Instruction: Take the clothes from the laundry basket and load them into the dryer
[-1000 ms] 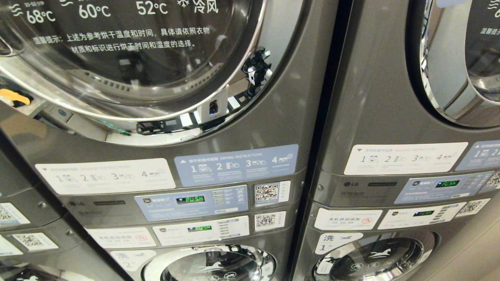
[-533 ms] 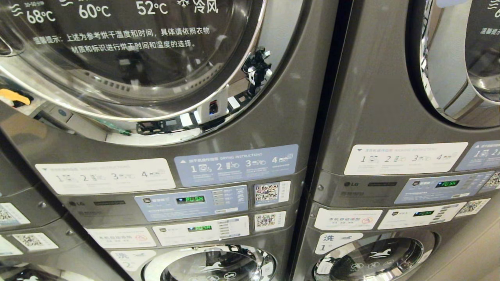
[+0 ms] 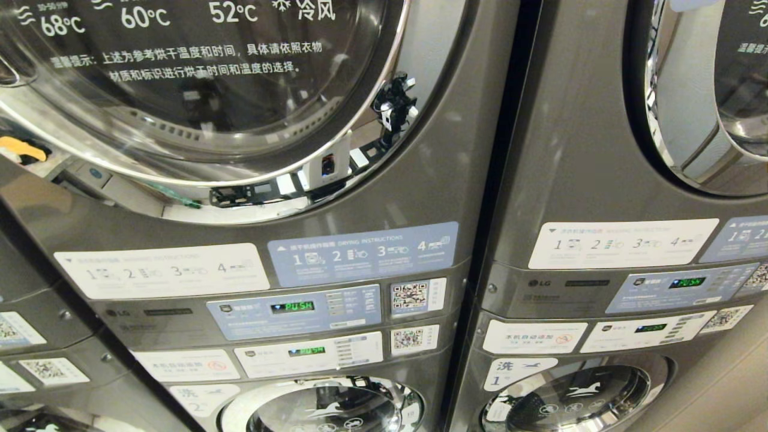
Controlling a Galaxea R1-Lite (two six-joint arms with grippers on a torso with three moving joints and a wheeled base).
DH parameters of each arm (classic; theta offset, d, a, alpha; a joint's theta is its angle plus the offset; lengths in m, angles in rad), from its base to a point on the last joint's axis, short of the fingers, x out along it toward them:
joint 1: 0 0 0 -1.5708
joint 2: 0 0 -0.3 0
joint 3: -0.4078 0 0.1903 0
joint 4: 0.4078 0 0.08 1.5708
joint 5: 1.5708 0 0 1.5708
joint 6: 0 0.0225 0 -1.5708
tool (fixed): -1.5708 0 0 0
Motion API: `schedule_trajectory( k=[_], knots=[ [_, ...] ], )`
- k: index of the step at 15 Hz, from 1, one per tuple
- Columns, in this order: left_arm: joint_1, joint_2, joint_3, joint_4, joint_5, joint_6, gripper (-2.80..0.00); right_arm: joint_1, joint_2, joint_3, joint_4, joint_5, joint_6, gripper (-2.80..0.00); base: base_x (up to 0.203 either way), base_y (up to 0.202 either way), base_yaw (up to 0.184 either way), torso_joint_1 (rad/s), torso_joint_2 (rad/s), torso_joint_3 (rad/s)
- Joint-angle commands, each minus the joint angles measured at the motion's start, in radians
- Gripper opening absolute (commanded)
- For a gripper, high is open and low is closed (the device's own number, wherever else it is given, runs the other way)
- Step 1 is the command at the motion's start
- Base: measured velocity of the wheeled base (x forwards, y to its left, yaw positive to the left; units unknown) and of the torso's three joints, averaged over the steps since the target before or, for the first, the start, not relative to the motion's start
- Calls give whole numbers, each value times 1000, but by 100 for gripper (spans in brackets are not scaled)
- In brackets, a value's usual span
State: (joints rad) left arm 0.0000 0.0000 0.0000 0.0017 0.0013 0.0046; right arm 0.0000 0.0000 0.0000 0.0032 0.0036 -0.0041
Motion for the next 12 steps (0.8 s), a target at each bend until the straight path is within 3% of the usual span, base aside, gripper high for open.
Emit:
schedule_trajectory(
  k=[1, 12],
  knots=[
    [0, 0, 2, 0, 0, 0, -280, 0, 0, 0, 0, 0, 0, -280, 0, 0, 0, 0, 0, 0],
    [0, 1, 2, 0, 0, 0, -280, 0, 1, 0, 0, 0, 0, -280, 0, 0, 0, 0, 0, 0]
  ],
)
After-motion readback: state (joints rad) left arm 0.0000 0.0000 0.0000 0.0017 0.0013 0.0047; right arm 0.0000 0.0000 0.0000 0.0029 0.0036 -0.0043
